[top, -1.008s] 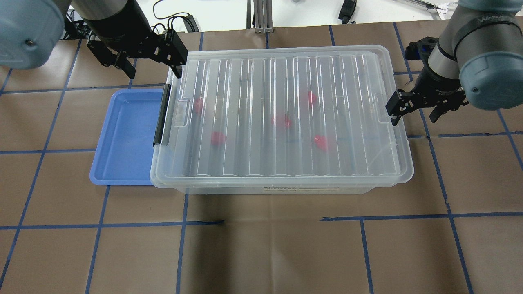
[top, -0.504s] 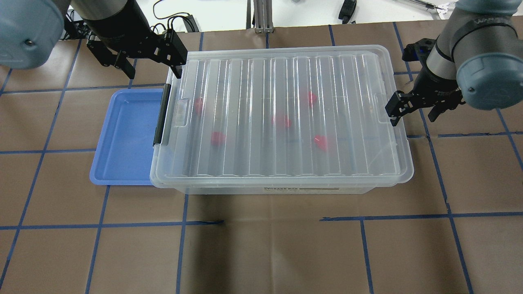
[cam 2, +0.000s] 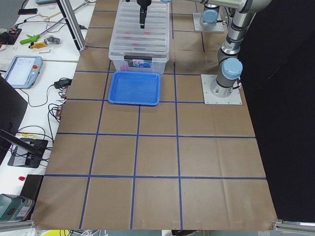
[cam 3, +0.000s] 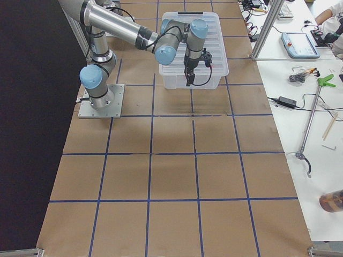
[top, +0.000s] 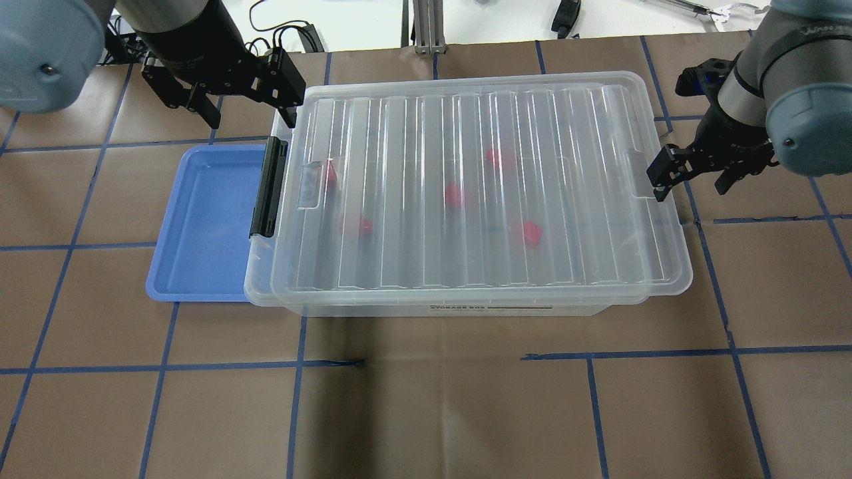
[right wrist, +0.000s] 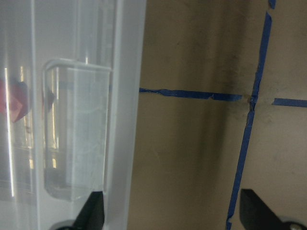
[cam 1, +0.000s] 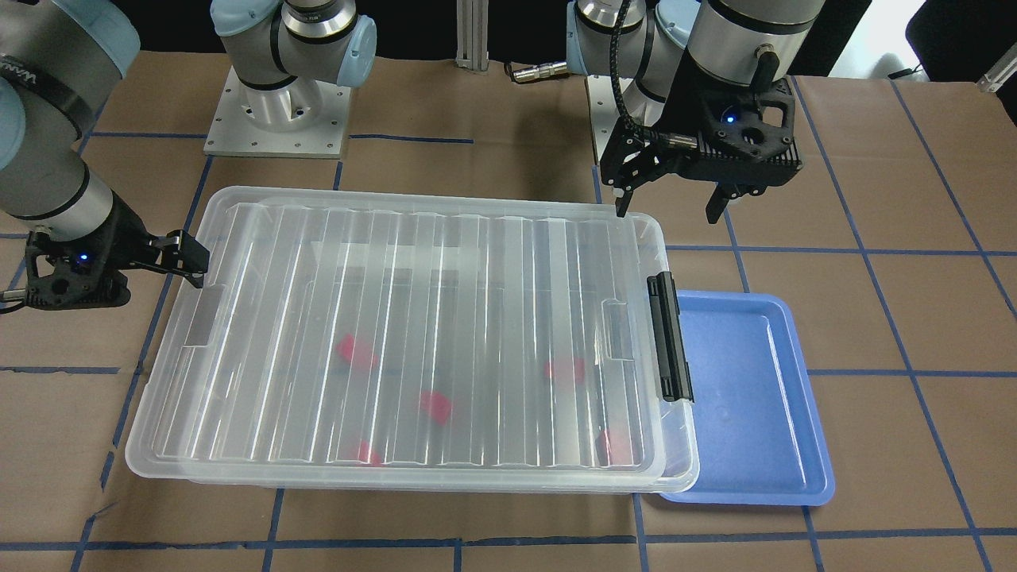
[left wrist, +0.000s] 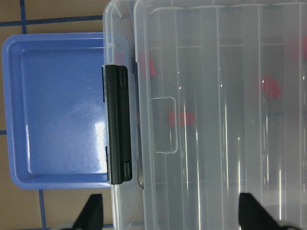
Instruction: Place red block in blue tray from box
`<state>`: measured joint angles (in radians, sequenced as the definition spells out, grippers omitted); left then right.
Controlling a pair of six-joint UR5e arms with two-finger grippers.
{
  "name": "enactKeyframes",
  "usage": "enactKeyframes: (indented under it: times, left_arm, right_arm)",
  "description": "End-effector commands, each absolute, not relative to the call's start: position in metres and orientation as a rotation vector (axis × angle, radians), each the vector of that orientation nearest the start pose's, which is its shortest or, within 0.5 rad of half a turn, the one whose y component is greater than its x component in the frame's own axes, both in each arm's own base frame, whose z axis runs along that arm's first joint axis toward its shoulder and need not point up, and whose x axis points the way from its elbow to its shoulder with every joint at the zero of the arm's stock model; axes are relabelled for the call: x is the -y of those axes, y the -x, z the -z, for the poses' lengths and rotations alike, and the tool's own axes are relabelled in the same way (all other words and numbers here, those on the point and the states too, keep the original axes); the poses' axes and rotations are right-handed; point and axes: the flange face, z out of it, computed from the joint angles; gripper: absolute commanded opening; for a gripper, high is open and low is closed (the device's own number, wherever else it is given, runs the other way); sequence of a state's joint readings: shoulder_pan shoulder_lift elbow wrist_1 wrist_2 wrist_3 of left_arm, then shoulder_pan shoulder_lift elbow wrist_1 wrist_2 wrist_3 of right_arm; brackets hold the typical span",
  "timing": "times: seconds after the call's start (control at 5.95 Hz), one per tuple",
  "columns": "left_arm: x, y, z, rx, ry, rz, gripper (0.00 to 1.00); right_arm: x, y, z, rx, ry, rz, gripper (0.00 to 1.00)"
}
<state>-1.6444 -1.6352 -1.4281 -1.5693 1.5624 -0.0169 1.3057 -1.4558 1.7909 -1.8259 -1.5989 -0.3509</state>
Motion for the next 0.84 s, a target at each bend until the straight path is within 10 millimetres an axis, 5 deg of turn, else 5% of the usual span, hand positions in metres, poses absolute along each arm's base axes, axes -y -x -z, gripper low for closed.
enactKeyframes:
  times: [0.0,0.34,0.67]
  left_arm:
    - [0.515,0.172,-0.526,-3.149,-0.090,0.127,0.98]
    - [0.515,0.172,-0.525,-3.145,-0.128,0.125,0.98]
    - [0.518,0.173,-0.520,-3.119,-0.396,0.107,0.98]
  right_arm:
    - [0.526,0.036,-0.349,-3.136,0.108,-0.130,1.00]
    - [0.525,0.060,-0.351,-3.158,0.105,-0.129,1.00]
    - [0.526,0.078,-0.354,-3.188,0.109,-0.076,1.00]
